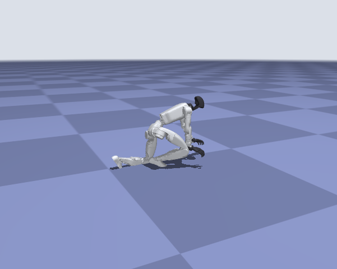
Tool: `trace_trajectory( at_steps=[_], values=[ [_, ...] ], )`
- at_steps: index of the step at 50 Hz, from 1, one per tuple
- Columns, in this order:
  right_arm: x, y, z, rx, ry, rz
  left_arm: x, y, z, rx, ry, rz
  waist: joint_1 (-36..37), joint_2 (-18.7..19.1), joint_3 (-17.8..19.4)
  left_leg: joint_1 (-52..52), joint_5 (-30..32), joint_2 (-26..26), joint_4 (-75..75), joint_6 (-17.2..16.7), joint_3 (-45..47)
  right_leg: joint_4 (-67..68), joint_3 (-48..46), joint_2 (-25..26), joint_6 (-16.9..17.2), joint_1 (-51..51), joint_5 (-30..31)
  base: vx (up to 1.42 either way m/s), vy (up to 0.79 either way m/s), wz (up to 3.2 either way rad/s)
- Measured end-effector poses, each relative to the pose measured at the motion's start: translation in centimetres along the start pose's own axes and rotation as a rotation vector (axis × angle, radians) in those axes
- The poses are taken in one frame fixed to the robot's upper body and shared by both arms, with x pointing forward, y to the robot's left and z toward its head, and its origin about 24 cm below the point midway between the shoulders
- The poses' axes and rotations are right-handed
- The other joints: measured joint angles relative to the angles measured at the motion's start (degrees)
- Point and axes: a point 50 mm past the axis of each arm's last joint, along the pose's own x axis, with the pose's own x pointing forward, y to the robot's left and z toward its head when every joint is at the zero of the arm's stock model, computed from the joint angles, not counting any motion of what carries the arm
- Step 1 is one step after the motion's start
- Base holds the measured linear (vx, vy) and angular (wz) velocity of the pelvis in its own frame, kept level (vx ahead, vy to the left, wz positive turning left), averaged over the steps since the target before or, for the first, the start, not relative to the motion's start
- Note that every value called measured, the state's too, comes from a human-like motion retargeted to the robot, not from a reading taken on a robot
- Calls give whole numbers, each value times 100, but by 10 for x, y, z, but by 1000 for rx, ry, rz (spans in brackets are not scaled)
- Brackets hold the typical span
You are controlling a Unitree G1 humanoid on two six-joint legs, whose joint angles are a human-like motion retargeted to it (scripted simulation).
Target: Sport exercise
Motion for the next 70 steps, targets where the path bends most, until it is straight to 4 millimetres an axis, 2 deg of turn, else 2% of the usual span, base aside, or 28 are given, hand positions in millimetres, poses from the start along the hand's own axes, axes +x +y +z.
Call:
trace_trajectory(
  at_steps=[2,7,10,16,19,24,25,27,30,33,37,39,41,44,47,53,57,61,63,65,67,70],
  values=[
    [0,-2,-10,-5,24,3,-4,-5,5,7,-25,-24,22,-181,0,329,122,-294,15,-301,103,95,147,-104,-107,0,0,-3,-7,54],
    [0,-3,-12,11,42,-10,-6,-8,11,17,-53,-41,165,-313,0,302,952,-345,17,-721,237,-86,95,-76,-305,0,0,-2,-9,21],
    [3,-4,-11,18,51,-15,-6,-9,15,13,-58,-64,194,-350,0,161,1202,-242,48,-814,332,-266,56,-72,-355,0,0,-2,-8,34],
    [5,-3,-4,48,63,-16,-5,-10,11,14,-30,-102,312,-366,0,-115,940,314,248,-750,743,-652,-122,101,-400,0,0,-3,-3,22],
    [10,-5,-1,79,81,-29,-3,-8,-4,42,21,-128,256,-392,0,-323,754,564,385,-673,888,-870,-127,104,-400,0,0,-8,-3,61],
    [26,-12,12,176,123,-75,1,5,-52,135,171,-171,2,-454,0,-934,488,1031,768,-404,1031,-1235,-21,20,-423,0,0,-8,-4,109],
    [33,-15,19,210,130,-87,4,10,-61,148,204,-185,-183,-492,0,-1149,451,1021,850,-331,980,-1288,50,-121,-415,0,0,-8,-6,176],
    [46,-21,36,290,125,-122,1,12,-76,169,263,-212,-226,-520,0,-1524,293,1353,1105,-168,1097,-1455,110,-55,-407,0,0,-6,-6,135],
    [76,-42,66,429,116,-194,-3,16,-95,196,347,-277,-452,-549,0,-2372,95,1559,1453,82,1036,-1650,270,-185,-398,0,0,-5,-9,177],
    [104,-66,82,524,106,-251,-15,14,-111,216,419,-351,-575,-569,0,-3401,21,1703,1686,375,1001,-1845,450,-266,-373,0,0,-4,-11,175],
    [128,-85,72,541,131,-246,-35,3,-121,214,479,-457,-697,-535,0,-4775,91,1463,1457,587,1149,-2130,710,-441,-258,12,0,-3,-9,177],
    [134,-87,57,516,154,-210,-49,-6,-123,202,500,-519,-725,-503,0,-5238,227,1222,1080,597,1312,-2305,766,-526,-186,193,0,-1,-6,153],
    [130,-80,36,468,187,-140,-72,-18,-127,195,522,-599,-729,-479,0,-5469,460,957,607,498,1419,-2546,722,-561,-121,626,14,0,-6,111],
    [114,-64,3,390,239,-10,-106,-35,-128,178,541,-720,-676,-457,0,-5597,916,591,-165,241,1582,-2942,607,-513,-56,1299,190,1,-3,65],
    [89,-44,-29,312,291,150,-140,-50,-125,145,552,-836,-592,-417,-99,-5607,1433,304,-916,-19,1743,-3344,454,-415,-26,1887,461,3,-1,44],
    [4,-7,-98,118,419,553,-216,-69,-122,99,597,-1087,-384,-282,-1050,-5630,2435,-20,-1994,-422,2030,-3954,85,-290,84,2582,1045,10,3,41],
    [-62,-1,-143,-23,526,840,-267,-71,-124,78,660,-1258,-219,-210,-1665,-5384,2660,-54,-2273,-486,2162,-4146,-147,-247,215,3033,1416,19,7,40],
    [-128,-15,-189,-146,663,1103,-321,-62,-132,53,761,-1423,-82,-176,-2166,-4896,2407,-203,-2487,-428,2236,-4153,-194,-242,539,3483,1934,24,10,53],
    [-160,-28,-210,-190,744,1217,-347,-53,-138,36,820,-1492,-29,-196,-2384,-4610,2212,-343,-2601,-436,2235,-4043,-202,-348,714,3723,2340,24,11,56],
    [-189,-45,-229,-229,822,1314,-371,-43,-145,19,880,-1550,18,-229,-2577,-4305,2040,-491,-2760,-445,2266,-3824,-266,-606,709,3964,2881,23,13,54],
    [-212,-63,-244,-254,896,1384,-391,-32,-150,3,929,-1591,13,-302,-2737,-3975,1935,-728,-2996,-467,2310,-3595,-252,-922,751,4136,3369,21,13,70],
    [-236,-88,-262,-269,992,1444,-409,-21,-155,-10,958,-1638,-80,-450,-2894,-3494,1807,-1135,-3387,-412,2431,-3285,-129,-1366,857,4250,3789,16,11,86]
  ],
)
